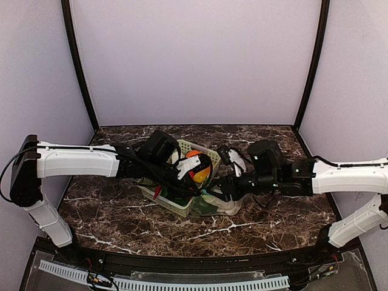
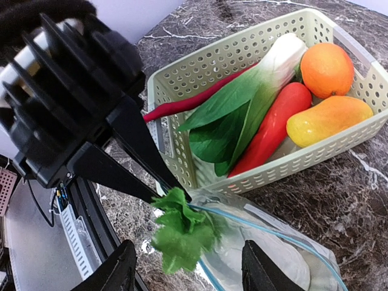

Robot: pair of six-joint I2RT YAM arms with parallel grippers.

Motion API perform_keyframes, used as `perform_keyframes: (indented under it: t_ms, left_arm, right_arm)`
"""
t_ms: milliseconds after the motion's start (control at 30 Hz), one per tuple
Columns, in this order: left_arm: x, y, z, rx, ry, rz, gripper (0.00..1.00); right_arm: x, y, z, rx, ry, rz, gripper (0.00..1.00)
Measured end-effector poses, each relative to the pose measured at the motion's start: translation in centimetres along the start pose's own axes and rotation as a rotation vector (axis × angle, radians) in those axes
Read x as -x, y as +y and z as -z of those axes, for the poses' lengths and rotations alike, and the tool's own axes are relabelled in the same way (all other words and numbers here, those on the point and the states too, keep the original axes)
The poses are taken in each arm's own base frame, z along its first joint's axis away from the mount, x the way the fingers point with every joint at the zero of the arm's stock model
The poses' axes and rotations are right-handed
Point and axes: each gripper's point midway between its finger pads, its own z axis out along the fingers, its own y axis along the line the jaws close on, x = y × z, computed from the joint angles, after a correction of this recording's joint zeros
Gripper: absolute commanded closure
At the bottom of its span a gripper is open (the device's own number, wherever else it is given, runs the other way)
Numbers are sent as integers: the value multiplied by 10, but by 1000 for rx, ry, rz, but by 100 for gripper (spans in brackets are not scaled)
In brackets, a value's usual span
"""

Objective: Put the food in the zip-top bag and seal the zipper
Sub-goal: Adjust the fake vegetable in the zipper food storage bag.

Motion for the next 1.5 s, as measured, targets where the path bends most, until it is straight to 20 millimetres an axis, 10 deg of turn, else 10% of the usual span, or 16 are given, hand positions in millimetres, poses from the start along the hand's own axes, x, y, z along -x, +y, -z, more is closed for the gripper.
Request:
perform_keyframes:
  t_ms: [200, 467, 1500]
  left_arm:
    - [0, -1, 0, -3, 0, 0, 99]
    - [0, 0, 0, -2, 0, 1, 99]
    - [-21, 3, 1, 15, 83, 6, 99]
  right_arm:
    - [15, 7, -6, 15, -42, 12, 53]
    - [16, 5, -20, 5, -30, 31, 100]
    - [-20, -5, -57, 27, 73, -35, 100]
